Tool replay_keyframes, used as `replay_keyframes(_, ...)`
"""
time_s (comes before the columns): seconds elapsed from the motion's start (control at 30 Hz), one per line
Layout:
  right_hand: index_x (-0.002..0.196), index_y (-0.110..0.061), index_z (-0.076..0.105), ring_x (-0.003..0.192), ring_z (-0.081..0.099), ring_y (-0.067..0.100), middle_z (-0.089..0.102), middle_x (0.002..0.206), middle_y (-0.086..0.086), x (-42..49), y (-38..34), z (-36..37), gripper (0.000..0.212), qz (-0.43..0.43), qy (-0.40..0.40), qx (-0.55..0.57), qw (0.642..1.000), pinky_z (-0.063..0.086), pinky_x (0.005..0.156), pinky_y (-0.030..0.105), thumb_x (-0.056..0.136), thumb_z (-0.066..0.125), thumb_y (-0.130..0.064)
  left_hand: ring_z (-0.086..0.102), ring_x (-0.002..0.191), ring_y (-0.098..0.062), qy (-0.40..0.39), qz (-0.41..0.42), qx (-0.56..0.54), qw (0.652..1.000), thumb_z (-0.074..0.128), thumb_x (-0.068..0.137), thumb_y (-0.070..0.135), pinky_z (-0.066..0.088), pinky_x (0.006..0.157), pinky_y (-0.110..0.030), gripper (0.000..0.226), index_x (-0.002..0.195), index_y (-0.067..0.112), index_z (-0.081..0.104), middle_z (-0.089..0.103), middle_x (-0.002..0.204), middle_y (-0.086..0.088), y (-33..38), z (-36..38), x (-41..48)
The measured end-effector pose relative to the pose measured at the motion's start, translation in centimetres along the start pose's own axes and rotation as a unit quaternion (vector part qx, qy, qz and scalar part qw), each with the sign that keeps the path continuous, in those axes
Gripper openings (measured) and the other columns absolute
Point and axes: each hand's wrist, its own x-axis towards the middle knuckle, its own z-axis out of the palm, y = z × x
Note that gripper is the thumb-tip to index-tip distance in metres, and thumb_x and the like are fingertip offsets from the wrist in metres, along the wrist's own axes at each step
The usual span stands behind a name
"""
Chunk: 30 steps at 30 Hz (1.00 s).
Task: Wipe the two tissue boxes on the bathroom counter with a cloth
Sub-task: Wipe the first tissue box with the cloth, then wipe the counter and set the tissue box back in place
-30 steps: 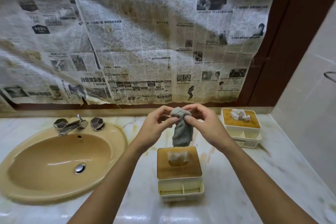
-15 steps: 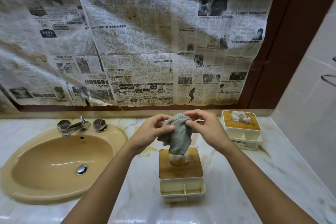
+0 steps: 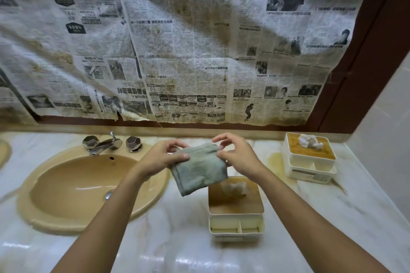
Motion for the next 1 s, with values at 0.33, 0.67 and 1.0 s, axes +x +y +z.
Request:
replay_keyframes(0.33,0.098,-0.022,0.071,0.085,0.060,0.018,0.064,0.094,0.000,3.5,4.4,9.3,0.030,0.041,-0.115,-0.196,0.973,0.051,0.064,0.022,0.084,0.059,0.001,0.062,0.065,-0.011,-0.111,-0.146,0.010,0.983,0.080,0.079,0.010,0.055,0.058,-0.026,0.023,0.098,0.005,0.068,0.062,0.068,-0.001,-10.8,-4.7,0.8)
replay_keyframes(0.67,0.154,-0.007,0.025,0.147,0.021,0.035,0.024,0.158,0.022,4.9,10.1,20.0,0.057,0.148,-0.131,-0.309,0.930,0.016,0.120,0.038,0.104,0.037,-0.032,0.047,0.124,-0.030,0.140,-0.080,0.243,0.957,0.051,0.096,0.031,0.037,0.106,-0.044,0.033,0.127,0.023,0.059,0.050,0.137,-0.008,-20.1,-5.1,5.9)
replay_keyframes(1.0,0.154,-0.031,-0.015,0.146,-0.025,0.042,-0.024,0.162,0.012,8.3,16.0,24.3,0.067,0.251,0.041,-0.404,0.879,-0.020,0.117,0.053,0.096,0.005,-0.060,0.007,0.151,-0.025,0.120,-0.017,0.417,0.901,0.018,0.102,0.044,0.003,0.120,-0.049,0.058,0.154,0.018,0.026,0.016,0.164,-0.002,-24.6,-4.1,9.5)
